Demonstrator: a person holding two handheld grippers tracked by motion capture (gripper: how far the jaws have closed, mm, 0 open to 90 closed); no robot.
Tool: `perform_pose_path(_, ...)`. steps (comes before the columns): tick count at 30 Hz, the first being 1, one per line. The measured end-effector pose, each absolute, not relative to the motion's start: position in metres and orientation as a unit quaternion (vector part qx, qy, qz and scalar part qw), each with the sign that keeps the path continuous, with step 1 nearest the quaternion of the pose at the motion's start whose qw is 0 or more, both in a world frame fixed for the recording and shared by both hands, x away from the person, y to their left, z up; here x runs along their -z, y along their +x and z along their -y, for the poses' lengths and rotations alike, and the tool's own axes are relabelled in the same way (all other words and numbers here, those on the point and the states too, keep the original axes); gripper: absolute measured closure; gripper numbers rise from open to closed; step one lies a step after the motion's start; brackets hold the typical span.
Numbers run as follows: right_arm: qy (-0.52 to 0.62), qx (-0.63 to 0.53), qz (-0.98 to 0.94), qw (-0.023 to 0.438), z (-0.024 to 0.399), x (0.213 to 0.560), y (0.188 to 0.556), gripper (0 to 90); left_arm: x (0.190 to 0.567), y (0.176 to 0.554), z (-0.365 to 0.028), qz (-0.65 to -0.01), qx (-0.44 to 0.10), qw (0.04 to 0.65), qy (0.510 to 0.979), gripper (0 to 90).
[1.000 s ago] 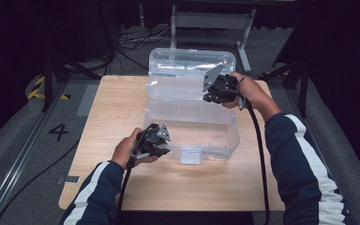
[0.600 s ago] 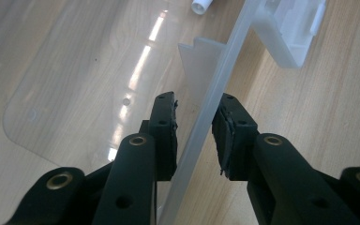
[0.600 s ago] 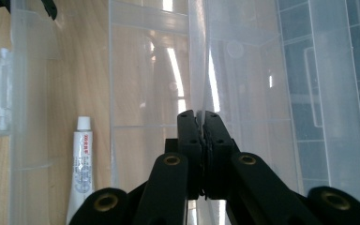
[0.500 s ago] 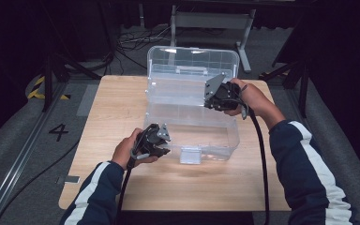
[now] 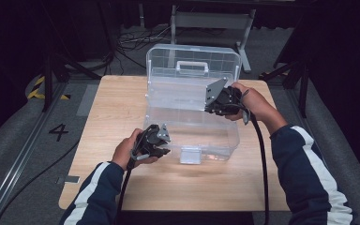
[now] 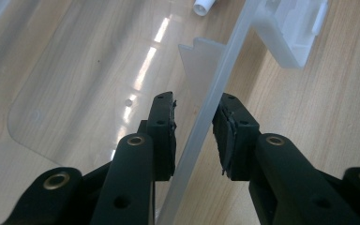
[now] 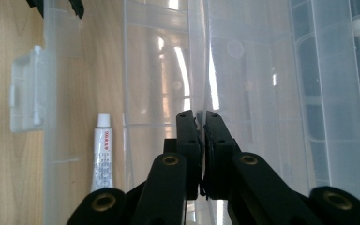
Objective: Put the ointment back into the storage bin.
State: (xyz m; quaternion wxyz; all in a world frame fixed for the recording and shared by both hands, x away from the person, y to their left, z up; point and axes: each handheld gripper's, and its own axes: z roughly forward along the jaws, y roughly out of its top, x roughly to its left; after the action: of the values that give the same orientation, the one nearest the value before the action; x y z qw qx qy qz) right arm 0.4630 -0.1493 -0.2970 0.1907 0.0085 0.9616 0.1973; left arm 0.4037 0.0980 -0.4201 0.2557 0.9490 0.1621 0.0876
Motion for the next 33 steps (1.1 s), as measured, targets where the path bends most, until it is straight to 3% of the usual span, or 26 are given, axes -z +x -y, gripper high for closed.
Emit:
perform_pose_path(28,0.011,-0.210,-0.964,0.164,0.155,0.303,0.451,86.1,0.423,0.397,-0.098,-0.156,-0.116,0.269,0.943,66.0)
perform_pose_path(33,0.014,-0.216,-0.962,0.166,0.157,0.305,0.450,85.9,0.421,0.395,-0.103,-0.146,-0.118,0.283,0.940,61.7)
